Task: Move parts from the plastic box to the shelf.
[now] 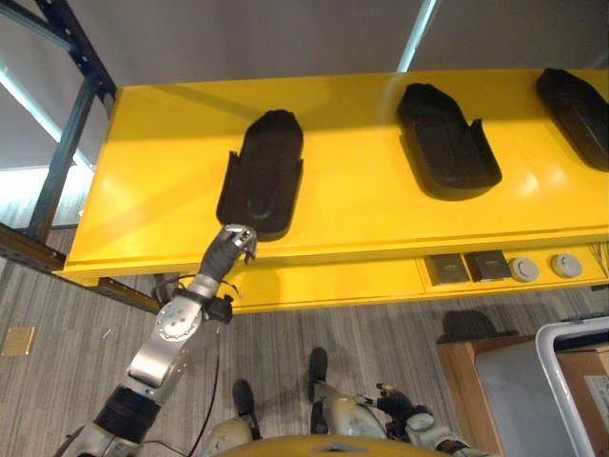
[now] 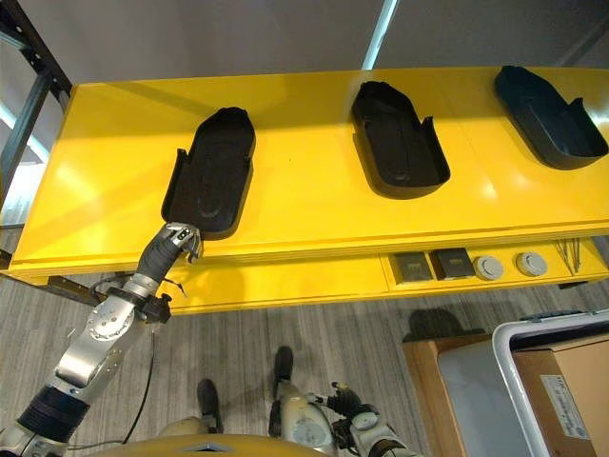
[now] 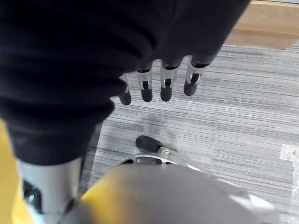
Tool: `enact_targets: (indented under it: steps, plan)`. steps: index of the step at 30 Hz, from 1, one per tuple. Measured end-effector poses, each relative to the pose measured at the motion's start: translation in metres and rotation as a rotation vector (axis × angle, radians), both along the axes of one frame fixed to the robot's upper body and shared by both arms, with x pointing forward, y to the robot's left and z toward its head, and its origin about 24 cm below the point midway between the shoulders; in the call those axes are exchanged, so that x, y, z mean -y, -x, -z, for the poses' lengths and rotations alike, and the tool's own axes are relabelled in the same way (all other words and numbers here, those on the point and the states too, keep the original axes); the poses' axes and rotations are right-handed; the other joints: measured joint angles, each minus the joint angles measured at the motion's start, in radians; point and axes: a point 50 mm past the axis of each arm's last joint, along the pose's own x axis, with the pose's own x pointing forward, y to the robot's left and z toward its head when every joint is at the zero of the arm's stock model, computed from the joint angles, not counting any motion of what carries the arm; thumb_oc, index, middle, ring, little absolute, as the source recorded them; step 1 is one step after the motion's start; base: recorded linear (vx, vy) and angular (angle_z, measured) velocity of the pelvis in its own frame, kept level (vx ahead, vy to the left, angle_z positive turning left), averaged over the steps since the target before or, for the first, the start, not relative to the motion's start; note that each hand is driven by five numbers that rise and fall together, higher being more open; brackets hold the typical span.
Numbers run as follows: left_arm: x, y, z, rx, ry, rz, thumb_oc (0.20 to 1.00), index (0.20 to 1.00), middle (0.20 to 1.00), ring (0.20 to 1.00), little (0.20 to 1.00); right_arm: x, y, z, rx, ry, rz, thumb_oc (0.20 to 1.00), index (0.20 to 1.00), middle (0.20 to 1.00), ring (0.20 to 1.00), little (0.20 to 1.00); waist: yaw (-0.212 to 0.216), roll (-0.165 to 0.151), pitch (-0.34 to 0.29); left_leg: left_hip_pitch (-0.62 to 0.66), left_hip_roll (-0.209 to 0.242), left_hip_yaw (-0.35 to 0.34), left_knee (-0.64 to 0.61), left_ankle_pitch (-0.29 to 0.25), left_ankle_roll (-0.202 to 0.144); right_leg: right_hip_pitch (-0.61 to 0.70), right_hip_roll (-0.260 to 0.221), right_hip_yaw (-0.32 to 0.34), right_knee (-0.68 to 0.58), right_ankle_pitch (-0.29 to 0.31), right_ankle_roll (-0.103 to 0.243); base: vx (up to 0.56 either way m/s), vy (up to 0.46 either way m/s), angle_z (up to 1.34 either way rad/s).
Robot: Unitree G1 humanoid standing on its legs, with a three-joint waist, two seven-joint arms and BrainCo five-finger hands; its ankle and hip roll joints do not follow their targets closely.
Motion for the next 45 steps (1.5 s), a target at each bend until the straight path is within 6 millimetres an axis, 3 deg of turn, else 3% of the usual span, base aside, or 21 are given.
enact_targets:
  steps: [21,29,35,40,41,42,43,45]
  plan:
    - [0.007,-0.035,-0.027,0.103,0.026,-0.075,0.2,0.2,0.2,0.2,0.2,-0.001,-0.007,-0.002,0.02,-0.015,0.035,1.0,1.0,1.0,1.0,1.0,-0.027,0.0,0.0,-0.055,0.006,0.021,0.0,-0.008,0.001,-0.065,0.012,0.023,0.0,-0.003,-0.002,0.01,-0.004,-0.02]
    - [0.004,-0.036,-0.027,0.102,0.029,-0.098,0.2,0.2,0.2,0.2,0.2,0.0,-0.006,-0.002,0.015,-0.013,0.039,1.0,1.0,1.0,1.0,1.0,-0.033,-0.001,0.0,-0.041,0.006,0.029,0.0,-0.01,0.002,-0.055,0.014,0.031,0.0,-0.002,-0.003,0.01,-0.004,-0.03]
    - [0.003,-0.025,-0.018,0.076,0.043,-0.091,0.2,0.2,0.2,0.2,0.2,0.003,-0.001,0.0,-0.011,-0.004,0.051,1.0,1.0,1.0,1.0,1.0,-0.022,0.001,0.0,0.02,0.007,0.03,0.0,-0.017,0.003,0.005,0.013,0.03,0.0,-0.009,-0.003,0.0,0.005,0.0]
    - [-0.011,0.01,0.01,-0.037,0.08,-0.08,0.2,0.2,0.2,0.2,0.2,0.007,0.006,0.002,-0.032,0.004,0.067,1.0,1.0,1.0,1.0,1.0,0.012,0.02,-0.003,0.097,0.007,0.023,-0.001,-0.028,0.006,0.087,0.01,0.022,0.0,-0.021,-0.008,0.0,0.029,0.06]
    - [-0.016,0.015,0.017,-0.073,0.097,-0.082,0.319,0.319,0.319,0.319,0.319,0.01,0.009,0.003,-0.043,0.01,0.073,1.0,1.0,1.0,1.0,1.0,0.025,0.029,-0.005,0.124,0.007,0.017,0.0,-0.035,0.006,0.115,0.009,0.02,0.0,-0.024,-0.007,-0.01,0.043,0.18]
    - [-0.016,0.017,0.019,-0.086,0.107,-0.081,0.595,0.595,0.595,0.595,0.595,0.012,0.013,0.003,-0.051,0.012,0.079,1.0,1.0,1.0,1.0,1.0,0.028,0.037,-0.013,0.128,0.006,0.006,0.0,-0.04,0.006,0.123,0.006,0.012,0.0,-0.028,-0.004,0.0,0.043,0.26]
    - [-0.016,0.018,0.02,-0.09,0.116,-0.07,1.0,1.0,1.0,1.0,1.0,0.012,0.007,0.002,-0.038,0.012,0.076,1.0,1.0,1.0,1.0,1.0,0.034,0.046,-0.023,0.129,0.004,-0.004,-0.001,-0.039,0.007,0.134,0.001,-0.001,0.0,-0.029,-0.003,0.05,0.041,0.27]
    - [-0.017,0.021,0.023,-0.123,0.195,-0.025,1.0,1.0,1.0,1.0,1.0,0.013,0.008,0.002,-0.054,0.017,0.074,1.0,1.0,1.0,1.0,1.0,0.05,0.057,-0.03,0.162,0.001,-0.01,-0.004,-0.042,0.01,0.168,-0.002,-0.004,0.0,-0.032,0.0,0.05,0.041,0.14]
